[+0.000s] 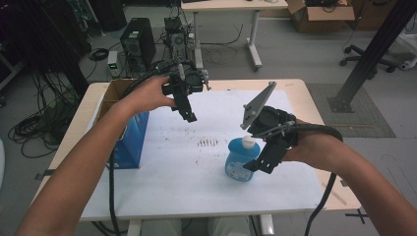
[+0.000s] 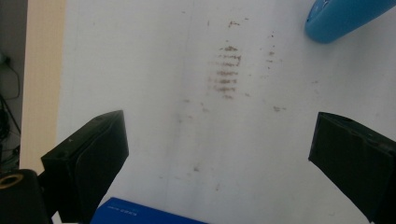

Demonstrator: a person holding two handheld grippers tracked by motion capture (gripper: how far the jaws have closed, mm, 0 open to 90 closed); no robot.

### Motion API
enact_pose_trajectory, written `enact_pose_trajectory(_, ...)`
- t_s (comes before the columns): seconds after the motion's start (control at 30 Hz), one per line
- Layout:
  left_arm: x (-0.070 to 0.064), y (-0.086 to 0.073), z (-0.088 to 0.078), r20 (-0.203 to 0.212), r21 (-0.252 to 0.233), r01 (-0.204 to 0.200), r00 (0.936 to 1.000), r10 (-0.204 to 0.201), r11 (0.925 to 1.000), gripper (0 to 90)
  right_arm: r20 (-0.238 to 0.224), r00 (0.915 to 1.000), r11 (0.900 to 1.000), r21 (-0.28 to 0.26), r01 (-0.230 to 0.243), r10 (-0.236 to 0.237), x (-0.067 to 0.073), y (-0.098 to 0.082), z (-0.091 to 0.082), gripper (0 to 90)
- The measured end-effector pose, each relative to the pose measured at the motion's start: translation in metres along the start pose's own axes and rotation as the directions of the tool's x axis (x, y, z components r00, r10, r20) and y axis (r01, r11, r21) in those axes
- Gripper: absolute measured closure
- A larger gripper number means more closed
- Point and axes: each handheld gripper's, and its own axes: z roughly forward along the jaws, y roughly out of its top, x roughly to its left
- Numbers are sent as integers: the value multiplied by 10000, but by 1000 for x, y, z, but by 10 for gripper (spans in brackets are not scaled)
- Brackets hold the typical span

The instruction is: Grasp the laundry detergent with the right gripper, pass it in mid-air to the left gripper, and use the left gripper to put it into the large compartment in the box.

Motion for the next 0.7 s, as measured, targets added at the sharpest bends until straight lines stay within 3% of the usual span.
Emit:
enact_pose_trajectory(0.3,1,0,-2,-14,-17,42,10000,-42,10000,50,190,9997,9999,-89,-117,119,-3,-2,-7,56)
enact_pose_trajectory(0.7,1,1,0,8,5,19,10000,-19,10000,49,748,9941,9968,-176,-773,785,-13,-15,-18,55)
